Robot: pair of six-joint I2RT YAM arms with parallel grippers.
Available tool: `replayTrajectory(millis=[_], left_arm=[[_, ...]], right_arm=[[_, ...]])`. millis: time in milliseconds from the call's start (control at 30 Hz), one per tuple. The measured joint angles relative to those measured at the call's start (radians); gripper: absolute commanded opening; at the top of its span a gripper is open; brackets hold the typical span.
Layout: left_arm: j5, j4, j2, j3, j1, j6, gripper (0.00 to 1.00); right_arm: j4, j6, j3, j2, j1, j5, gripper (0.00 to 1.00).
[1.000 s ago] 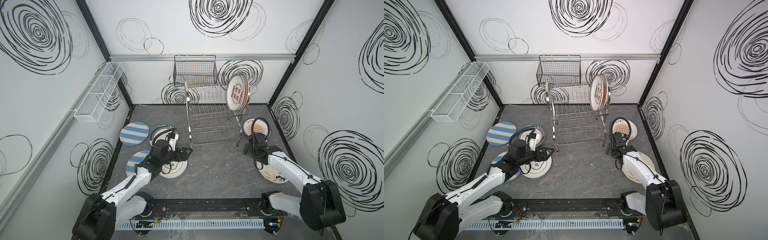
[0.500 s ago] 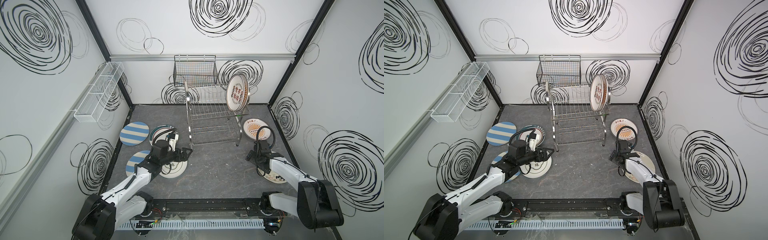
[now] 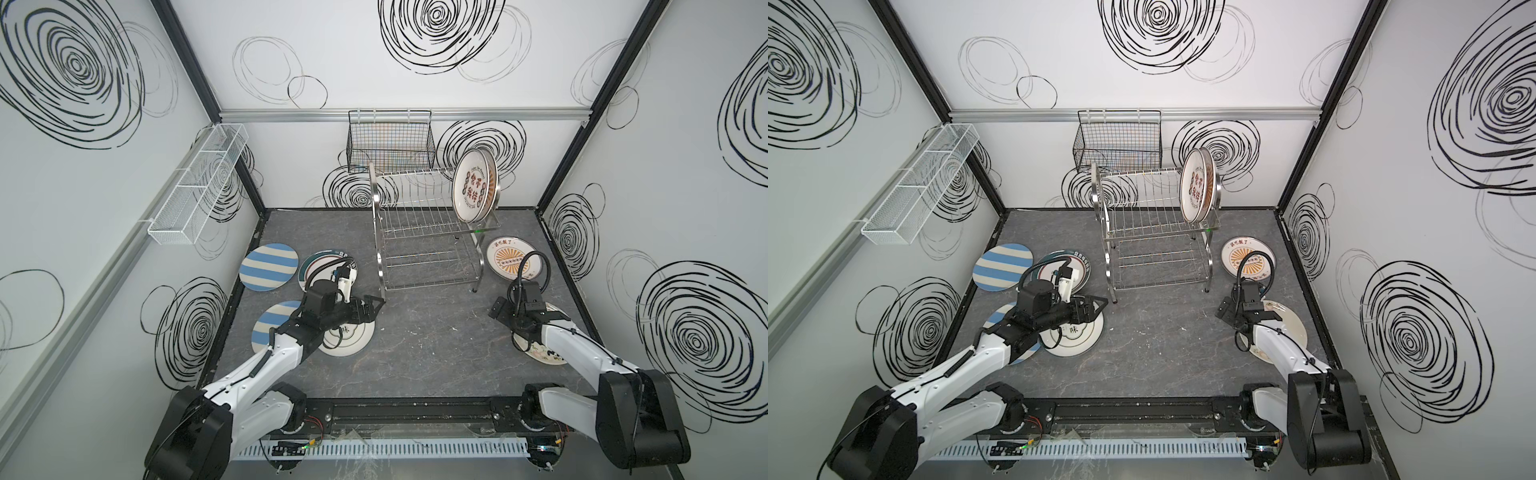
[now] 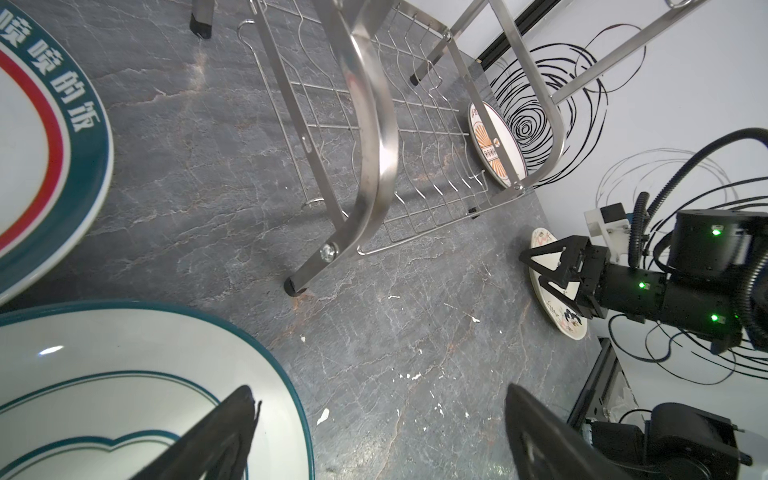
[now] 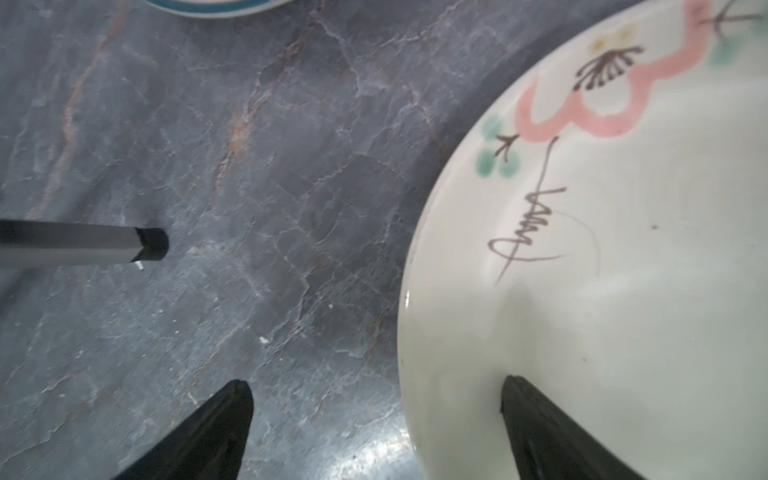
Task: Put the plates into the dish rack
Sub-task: 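Slide the floral plate with the right gripper toward the left gripper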
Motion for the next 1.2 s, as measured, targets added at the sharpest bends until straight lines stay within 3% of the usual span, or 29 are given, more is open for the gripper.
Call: replayTrajectory(millis=[333, 633, 933, 1200], left_arm=[[-0.005, 0.001, 0.003, 0.000, 0.000, 0.000, 0.96], [-0.010, 0.024, 0.022, 0.000, -0.028, -0.010, 0.96], [-0.017, 0.027, 0.023, 0.000, -0.047, -0.019, 0.96], [-0.031, 0.026, 0.004, -0.019, -0.047, -0.021, 0.96]], right_arm=[[0.058, 0.011, -0.090, -0.149, 0.062, -0.249, 0.95], [0.219, 0.108, -0.185, -0.214, 0.258, -0.375, 0.94], [0.435, 0.239, -0.183, -0.079, 0.504, -0.381, 0.93], [0.636, 0.301, -0.085, 0.168, 0.701, -0.383, 0.90]])
